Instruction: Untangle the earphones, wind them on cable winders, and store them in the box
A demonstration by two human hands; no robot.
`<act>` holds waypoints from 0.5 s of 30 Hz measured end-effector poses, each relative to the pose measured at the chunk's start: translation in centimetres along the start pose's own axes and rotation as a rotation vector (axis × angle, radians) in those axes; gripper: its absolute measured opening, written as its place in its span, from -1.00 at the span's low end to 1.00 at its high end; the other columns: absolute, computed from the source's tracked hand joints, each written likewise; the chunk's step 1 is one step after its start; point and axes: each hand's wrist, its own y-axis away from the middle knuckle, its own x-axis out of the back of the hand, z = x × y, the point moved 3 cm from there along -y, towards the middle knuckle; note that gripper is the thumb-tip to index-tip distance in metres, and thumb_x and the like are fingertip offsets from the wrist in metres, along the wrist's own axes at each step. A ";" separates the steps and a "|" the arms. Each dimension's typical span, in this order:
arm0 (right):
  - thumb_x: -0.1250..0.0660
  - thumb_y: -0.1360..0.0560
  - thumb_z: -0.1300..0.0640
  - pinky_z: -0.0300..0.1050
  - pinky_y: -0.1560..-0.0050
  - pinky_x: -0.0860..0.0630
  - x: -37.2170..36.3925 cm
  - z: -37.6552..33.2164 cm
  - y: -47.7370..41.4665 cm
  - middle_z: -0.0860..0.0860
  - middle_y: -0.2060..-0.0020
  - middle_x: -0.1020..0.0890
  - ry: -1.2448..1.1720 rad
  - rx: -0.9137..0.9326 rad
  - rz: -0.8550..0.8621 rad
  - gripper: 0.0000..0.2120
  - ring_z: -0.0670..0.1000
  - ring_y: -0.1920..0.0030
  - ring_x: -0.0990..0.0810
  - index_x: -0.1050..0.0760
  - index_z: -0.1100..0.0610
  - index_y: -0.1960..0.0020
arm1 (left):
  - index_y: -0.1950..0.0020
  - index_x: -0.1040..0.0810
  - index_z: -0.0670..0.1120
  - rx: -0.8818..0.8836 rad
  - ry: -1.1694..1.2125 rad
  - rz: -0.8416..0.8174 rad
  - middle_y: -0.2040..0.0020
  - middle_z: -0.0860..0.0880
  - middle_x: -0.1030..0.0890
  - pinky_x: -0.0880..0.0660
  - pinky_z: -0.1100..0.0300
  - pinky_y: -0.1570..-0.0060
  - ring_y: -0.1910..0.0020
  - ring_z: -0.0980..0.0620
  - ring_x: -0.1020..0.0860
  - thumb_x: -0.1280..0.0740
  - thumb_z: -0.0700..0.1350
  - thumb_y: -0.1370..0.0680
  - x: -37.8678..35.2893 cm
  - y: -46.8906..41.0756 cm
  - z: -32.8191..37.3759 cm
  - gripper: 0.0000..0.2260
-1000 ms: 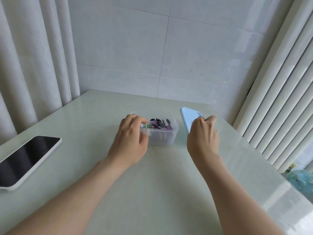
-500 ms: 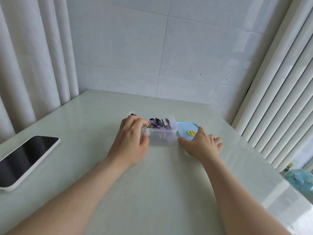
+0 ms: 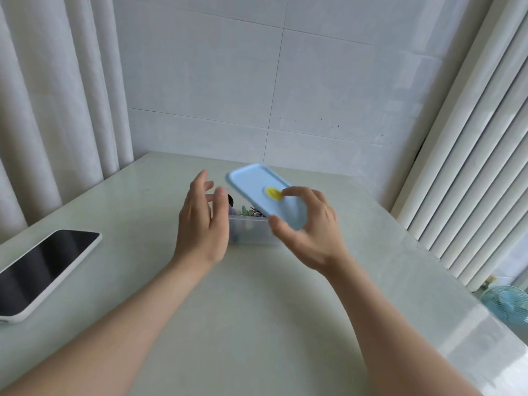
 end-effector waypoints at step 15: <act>-0.41 -0.60 -0.07 -0.19 -0.45 -0.32 -1.3 1.5 -0.1 -0.06 -0.34 -0.62 0.041 0.033 -0.050 -0.68 -0.10 -0.61 -0.27 -0.64 -0.03 -0.33 | 0.13 -0.75 -0.05 0.052 -0.061 0.146 0.15 0.09 -0.74 -0.58 0.14 -0.04 0.09 0.09 -0.70 -0.44 -0.16 -0.54 1.5 -0.7 -1.0 -0.90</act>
